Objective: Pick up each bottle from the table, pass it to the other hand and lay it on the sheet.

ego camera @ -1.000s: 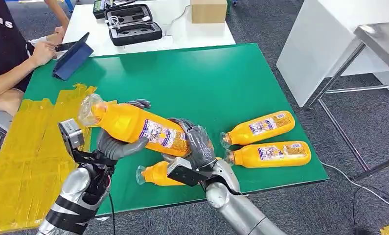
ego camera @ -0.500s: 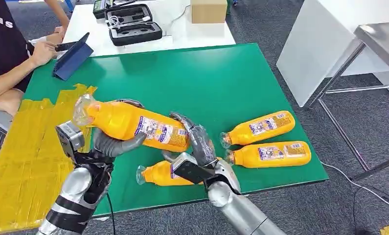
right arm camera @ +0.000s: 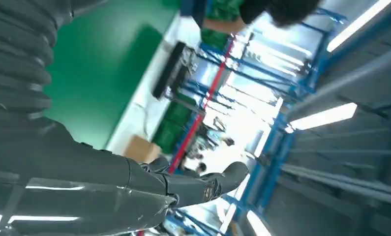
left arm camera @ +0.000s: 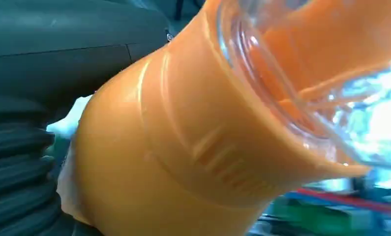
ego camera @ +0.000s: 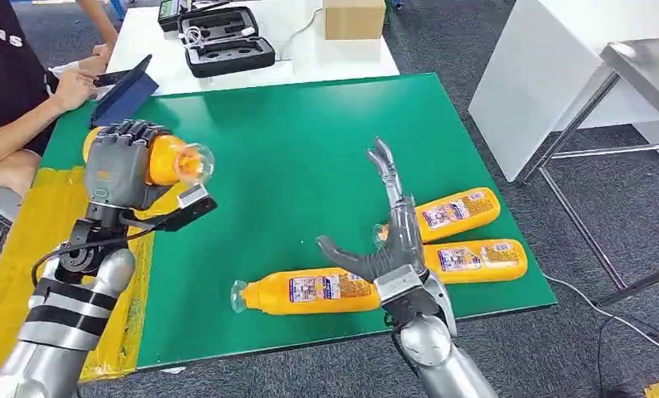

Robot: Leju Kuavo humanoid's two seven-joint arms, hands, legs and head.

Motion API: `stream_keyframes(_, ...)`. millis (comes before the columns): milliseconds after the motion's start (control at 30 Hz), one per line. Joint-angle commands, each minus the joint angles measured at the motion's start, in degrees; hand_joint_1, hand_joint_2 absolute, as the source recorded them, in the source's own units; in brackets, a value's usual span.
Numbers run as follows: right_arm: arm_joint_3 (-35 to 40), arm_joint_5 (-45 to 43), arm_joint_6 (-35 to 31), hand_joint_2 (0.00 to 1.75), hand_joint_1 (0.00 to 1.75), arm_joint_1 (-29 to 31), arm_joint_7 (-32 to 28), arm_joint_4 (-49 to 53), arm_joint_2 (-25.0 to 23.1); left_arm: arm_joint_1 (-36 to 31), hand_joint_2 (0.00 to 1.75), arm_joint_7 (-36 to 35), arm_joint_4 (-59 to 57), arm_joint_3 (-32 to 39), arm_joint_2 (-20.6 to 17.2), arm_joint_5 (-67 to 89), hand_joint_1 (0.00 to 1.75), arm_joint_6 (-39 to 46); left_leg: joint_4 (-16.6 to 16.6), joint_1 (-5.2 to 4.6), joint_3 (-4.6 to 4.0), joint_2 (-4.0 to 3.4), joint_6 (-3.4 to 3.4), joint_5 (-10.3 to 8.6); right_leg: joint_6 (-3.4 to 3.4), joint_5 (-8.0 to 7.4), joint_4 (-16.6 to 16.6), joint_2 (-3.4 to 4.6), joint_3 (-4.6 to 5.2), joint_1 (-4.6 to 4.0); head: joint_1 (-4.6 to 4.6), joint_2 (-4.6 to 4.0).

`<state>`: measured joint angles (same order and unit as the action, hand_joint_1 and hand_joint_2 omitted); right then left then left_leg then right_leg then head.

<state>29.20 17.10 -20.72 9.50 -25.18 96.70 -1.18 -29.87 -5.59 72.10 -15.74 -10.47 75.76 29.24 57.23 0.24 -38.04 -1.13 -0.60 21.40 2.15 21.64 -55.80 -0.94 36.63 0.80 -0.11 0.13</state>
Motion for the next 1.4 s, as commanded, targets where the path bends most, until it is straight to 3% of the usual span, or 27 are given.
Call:
stream_keyframes(33,-4.6,3.3,1.5,1.75,0.00,-2.9,2.7,6.5,2.4,-19.1,1.75,-14.1,-35.7,-19.3,-6.3,14.2,1.75,-18.2,0.0,0.04,0.18,0.32,0.04,0.01,-0.07,0.11,0.0,-0.22,-0.24,-0.02,0.00,0.00)
stream_keyframes(133,-5.1,5.6,2.3,1.75,0.00,-3.3,3.7,6.4,1.9,-21.0,1.75,-12.9,-44.9,-17.7,-2.2,14.2,1.75,-24.5,0.0,0.05,0.42,0.26,0.07,0.09,-0.13,0.15,0.0,-0.20,-0.38,-0.03,-0.02,0.00)
stream_keyframes(267,-5.0,5.7,2.3,1.75,0.00,-3.3,3.7,6.3,1.8,-20.6,1.75,-13.2,-45.1,-18.0,-2.0,14.2,1.75,-24.2,0.0,0.02,0.24,0.00,0.03,0.05,-0.08,0.05,0.0,-0.02,-0.21,-0.01,-0.02,0.00)
stream_keyframes(333,-4.8,8.7,2.8,1.75,0.00,-3.2,5.5,5.5,2.1,-19.9,1.75,-12.6,-46.8,-16.2,-1.0,13.1,1.75,-28.0,0.0,0.04,0.20,-0.13,0.03,0.09,-0.08,0.04,0.0,0.09,-0.16,-0.03,0.00,0.00)
stream_keyframes(467,-3.5,12.9,4.8,1.75,0.00,-2.5,8.2,2.7,2.7,-17.2,1.75,-11.0,-49.2,-13.4,0.3,10.5,1.75,-31.3,0.0,0.02,0.67,-0.11,0.07,0.25,-0.15,0.19,0.0,0.21,-0.60,-0.01,0.00,0.00)
stream_keyframes(633,-1.6,18.5,5.7,1.75,0.00,-1.3,10.8,-0.1,3.7,-15.0,1.75,-8.3,-49.2,-9.9,0.7,6.7,1.75,-30.9,-0.1,0.00,0.25,-0.23,0.05,0.09,-0.10,0.00,0.1,0.25,-0.19,-0.02,0.00,0.00)
stream_keyframes(667,-0.7,21.7,6.0,1.75,0.00,-0.6,12.4,-1.3,4.3,-14.2,1.75,-8.6,-48.0,-8.0,1.0,5.1,0.14,-26.8,0.0,0.03,0.38,-0.26,0.06,0.18,-0.12,0.06,0.0,0.31,-0.30,-0.03,-0.02,0.00)
stream_keyframes(700,0.6,26.3,5.6,1.75,0.00,0.2,13.9,-2.7,5.2,-13.6,1.75,-9.4,-47.5,-7.1,1.5,4.8,0.00,-22.4,0.0,0.02,0.33,-0.26,0.06,0.14,-0.11,0.02,0.1,0.30,-0.27,-0.03,0.00,0.00)
stream_keyframes(833,3.9,30.9,8.6,1.75,0.00,2.3,16.9,-6.4,6.8,-13.9,1.75,-9.4,-47.4,-5.1,2.3,3.4,0.00,-20.9,0.0,0.04,0.35,-0.19,0.05,0.14,-0.12,0.03,0.0,0.26,-0.34,-0.04,-0.02,0.00)
stream_keyframes(1267,7.2,33.1,11.9,1.75,0.00,4.5,18.7,-9.3,8.6,-13.5,1.75,-7.7,-47.2,-3.1,2.2,1.5,0.00,-20.3,0.0,0.01,0.26,-0.20,0.04,0.10,-0.09,0.00,0.0,0.25,-0.26,-0.02,-0.02,0.00)
stream_keyframes(1400,13.0,38.5,15.0,1.75,0.00,8.4,20.7,-14.5,11.4,-11.8,1.75,-1.9,-45.0,1.3,2.8,-4.7,0.00,-18.9,0.0,0.04,0.45,-0.27,0.05,0.19,-0.12,0.05,0.0,0.37,-0.43,-0.04,-0.02,0.00)
